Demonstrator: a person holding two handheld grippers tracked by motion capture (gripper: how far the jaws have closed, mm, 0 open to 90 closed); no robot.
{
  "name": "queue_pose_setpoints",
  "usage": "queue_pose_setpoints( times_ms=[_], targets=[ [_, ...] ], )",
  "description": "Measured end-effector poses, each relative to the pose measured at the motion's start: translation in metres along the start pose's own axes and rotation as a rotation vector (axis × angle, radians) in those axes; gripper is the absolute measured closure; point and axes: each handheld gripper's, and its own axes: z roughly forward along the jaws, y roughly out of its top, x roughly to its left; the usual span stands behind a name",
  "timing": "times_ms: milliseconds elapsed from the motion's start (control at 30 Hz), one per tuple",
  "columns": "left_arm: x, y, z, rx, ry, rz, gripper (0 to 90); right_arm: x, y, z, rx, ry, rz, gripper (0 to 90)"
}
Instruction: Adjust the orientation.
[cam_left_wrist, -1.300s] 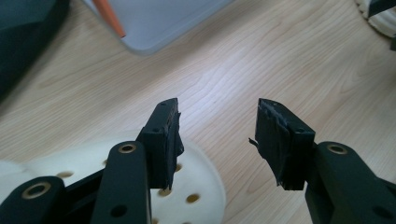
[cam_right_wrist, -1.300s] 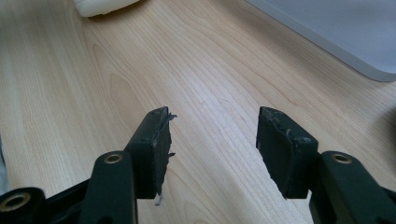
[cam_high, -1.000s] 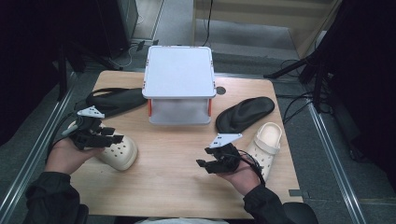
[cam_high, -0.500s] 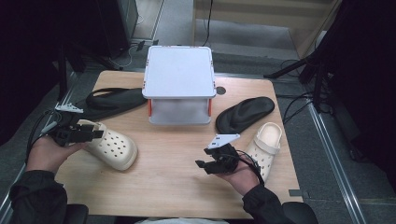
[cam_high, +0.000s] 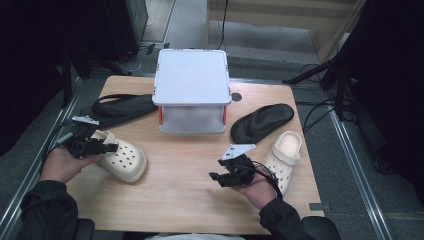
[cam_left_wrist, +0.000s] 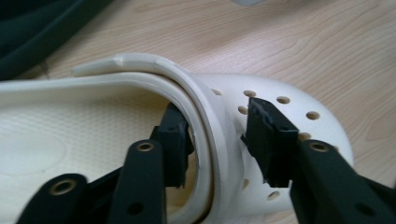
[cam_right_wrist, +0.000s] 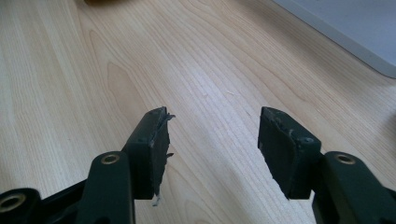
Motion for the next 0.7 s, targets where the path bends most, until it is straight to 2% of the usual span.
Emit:
queue_pose_setpoints(
  times_ms=[133, 300, 500, 567, 633, 700],
  targets=[
    [0.001, 0.001, -0.001, -0.004, -0.025, -0.027, 70.0, 0.0, 0.0, 0.0, -0.002, -0.003, -0.002, 43.7],
    [-0.003, 0.003, -0.005, 0.005, -0.05, -0.026, 75.7, -0.001, 0.0, -0.001, -0.008, -0.004, 0.005, 43.7],
    [-0.011, 0.004, -0.012, -0.001, -0.045, -0.012, 77.9, -0.002, 0.001, -0.002, -0.016, -0.005, 0.008, 43.7],
    [-0.017, 0.005, -0.018, -0.009, -0.041, -0.003, 78.2, -0.002, 0.001, -0.002, -0.018, -0.005, 0.005, 43.7],
    [-0.019, 0.005, -0.02, -0.011, -0.044, 0.002, 78.3, -0.002, 0.001, -0.002, -0.019, -0.004, 0.007, 43.7],
    [-0.029, 0.008, -0.026, -0.022, -0.065, 0.005, 78.2, -0.002, 0.002, -0.002, -0.018, -0.003, 0.004, 43.7]
  ],
)
